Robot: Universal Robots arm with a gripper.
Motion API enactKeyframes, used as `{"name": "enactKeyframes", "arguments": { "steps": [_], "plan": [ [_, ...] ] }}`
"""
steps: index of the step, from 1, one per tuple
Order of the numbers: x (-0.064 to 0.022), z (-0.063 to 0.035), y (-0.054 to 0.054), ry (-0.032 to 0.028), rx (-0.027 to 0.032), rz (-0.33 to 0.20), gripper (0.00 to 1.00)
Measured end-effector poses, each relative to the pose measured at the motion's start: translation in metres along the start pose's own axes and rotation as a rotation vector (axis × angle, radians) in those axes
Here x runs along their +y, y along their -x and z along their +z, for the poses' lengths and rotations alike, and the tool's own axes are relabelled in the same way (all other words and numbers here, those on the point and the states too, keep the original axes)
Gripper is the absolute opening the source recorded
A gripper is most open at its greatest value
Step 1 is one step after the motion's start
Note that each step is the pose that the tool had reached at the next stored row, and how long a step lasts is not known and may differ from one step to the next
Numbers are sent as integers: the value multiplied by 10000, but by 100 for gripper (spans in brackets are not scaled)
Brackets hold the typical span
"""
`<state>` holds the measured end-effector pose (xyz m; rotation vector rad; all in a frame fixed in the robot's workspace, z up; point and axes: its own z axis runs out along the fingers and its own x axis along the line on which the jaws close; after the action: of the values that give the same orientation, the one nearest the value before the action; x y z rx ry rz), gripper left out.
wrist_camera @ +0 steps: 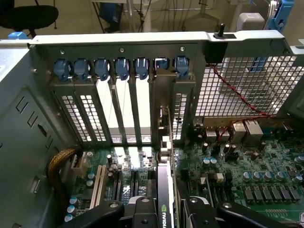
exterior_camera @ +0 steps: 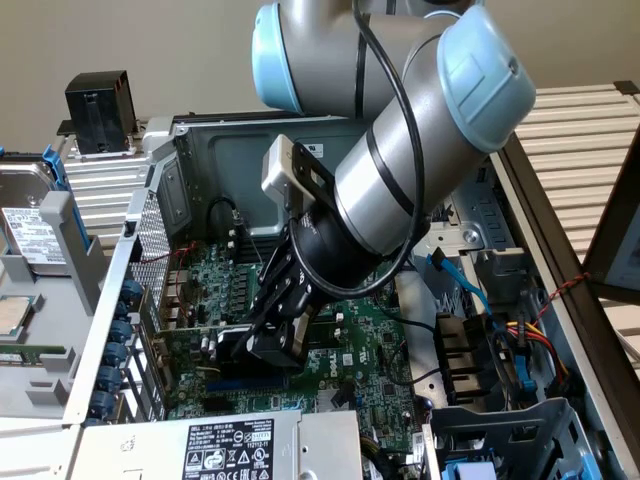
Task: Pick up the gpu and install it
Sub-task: 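Insert the gpu into the slot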
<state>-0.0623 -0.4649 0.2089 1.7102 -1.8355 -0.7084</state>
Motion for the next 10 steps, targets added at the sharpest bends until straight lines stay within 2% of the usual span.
{"name": "enactKeyframes", "arguments": {
  "steps": [10],
  "plan": [
    [1, 0, 14, -1, 22, 2, 27]
  ]
}}
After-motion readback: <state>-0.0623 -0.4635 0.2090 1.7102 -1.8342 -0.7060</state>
